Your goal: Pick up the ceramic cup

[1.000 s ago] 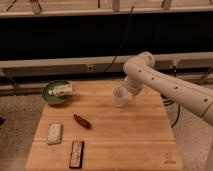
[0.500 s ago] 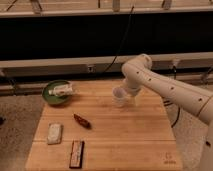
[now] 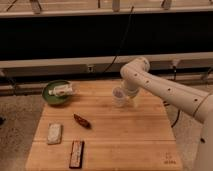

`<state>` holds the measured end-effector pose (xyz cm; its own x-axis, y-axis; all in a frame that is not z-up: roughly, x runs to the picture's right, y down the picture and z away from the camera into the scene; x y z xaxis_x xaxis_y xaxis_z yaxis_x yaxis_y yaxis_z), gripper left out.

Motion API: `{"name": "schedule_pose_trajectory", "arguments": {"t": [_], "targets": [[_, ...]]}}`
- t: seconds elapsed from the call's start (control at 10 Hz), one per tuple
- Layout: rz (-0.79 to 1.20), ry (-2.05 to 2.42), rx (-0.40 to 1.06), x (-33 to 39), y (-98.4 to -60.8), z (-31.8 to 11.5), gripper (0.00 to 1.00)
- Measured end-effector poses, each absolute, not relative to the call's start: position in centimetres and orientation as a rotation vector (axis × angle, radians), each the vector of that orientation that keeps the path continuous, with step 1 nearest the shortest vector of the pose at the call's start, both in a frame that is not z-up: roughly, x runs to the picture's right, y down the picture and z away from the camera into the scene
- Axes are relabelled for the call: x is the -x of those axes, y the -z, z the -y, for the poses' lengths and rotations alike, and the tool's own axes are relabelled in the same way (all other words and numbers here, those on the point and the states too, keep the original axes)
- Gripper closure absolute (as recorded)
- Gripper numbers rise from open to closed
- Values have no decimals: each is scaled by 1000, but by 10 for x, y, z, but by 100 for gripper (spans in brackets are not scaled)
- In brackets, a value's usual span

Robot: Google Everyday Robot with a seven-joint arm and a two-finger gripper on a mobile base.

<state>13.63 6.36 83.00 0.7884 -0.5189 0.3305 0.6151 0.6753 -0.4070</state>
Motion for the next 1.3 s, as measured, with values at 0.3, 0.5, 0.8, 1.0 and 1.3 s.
{"name": "schedule_pose_trajectory", "arguments": {"t": [0.3,0.5,0.8,1.0,1.3], "targets": [[200,651,531,-135,-840,-70,20],[203,651,535,-134,-843,-72,20],[208,653,541,-133,-850,-78,20],[211,653,545,-132,-852,-81,20],[216,655,554,-130,-855,-85,20]]}}
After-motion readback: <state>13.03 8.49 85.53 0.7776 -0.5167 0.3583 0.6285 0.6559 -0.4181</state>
